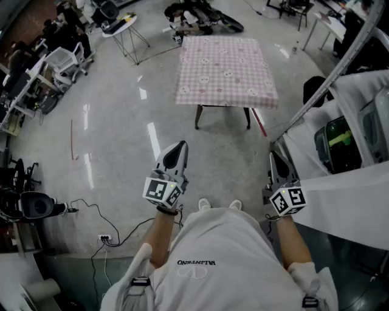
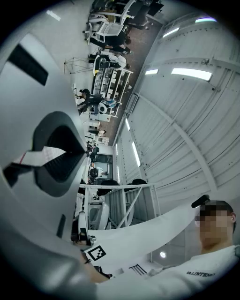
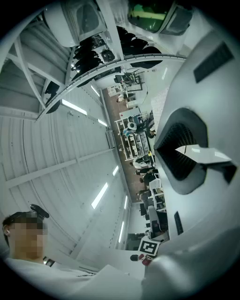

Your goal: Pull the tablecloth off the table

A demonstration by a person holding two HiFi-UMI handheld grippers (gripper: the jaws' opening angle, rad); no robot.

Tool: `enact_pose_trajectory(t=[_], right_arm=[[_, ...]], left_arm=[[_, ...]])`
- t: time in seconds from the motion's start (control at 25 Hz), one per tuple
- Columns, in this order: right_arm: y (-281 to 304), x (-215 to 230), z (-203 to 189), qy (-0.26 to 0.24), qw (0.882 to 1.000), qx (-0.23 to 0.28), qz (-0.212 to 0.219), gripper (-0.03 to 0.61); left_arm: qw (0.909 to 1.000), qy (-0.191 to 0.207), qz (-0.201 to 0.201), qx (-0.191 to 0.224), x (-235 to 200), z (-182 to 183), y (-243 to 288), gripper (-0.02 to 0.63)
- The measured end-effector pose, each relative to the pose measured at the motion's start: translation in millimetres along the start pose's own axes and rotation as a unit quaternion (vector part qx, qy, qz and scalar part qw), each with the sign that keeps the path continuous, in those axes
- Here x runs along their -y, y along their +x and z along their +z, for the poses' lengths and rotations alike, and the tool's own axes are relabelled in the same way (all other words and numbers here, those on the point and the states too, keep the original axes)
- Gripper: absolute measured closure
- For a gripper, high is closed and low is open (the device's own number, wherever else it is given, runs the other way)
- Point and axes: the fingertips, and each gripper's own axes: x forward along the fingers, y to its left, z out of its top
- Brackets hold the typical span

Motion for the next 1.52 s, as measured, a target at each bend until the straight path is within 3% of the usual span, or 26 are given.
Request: enact_pose_trajectory(t=[0.28,0.88,1.52], right_arm=[[5,-9,-1,0.009,1.0,0.005,0.019,0.569],[22,-36,-8,0.011,1.0,-0.002,0.004,0.568],[48,-80,-25,0.008,1.0,-0.013,0.01,0.568]], left_arm=[[1.0,-0.004,-0.003,-0.002,-3,-3,-2,0.615],[0.9995,-0.031,-0.01,0.002,-31,-10,-25,0.615],[0.9978,-0.048,-0.046,-0.002,-53,-17,-35,0.615]])
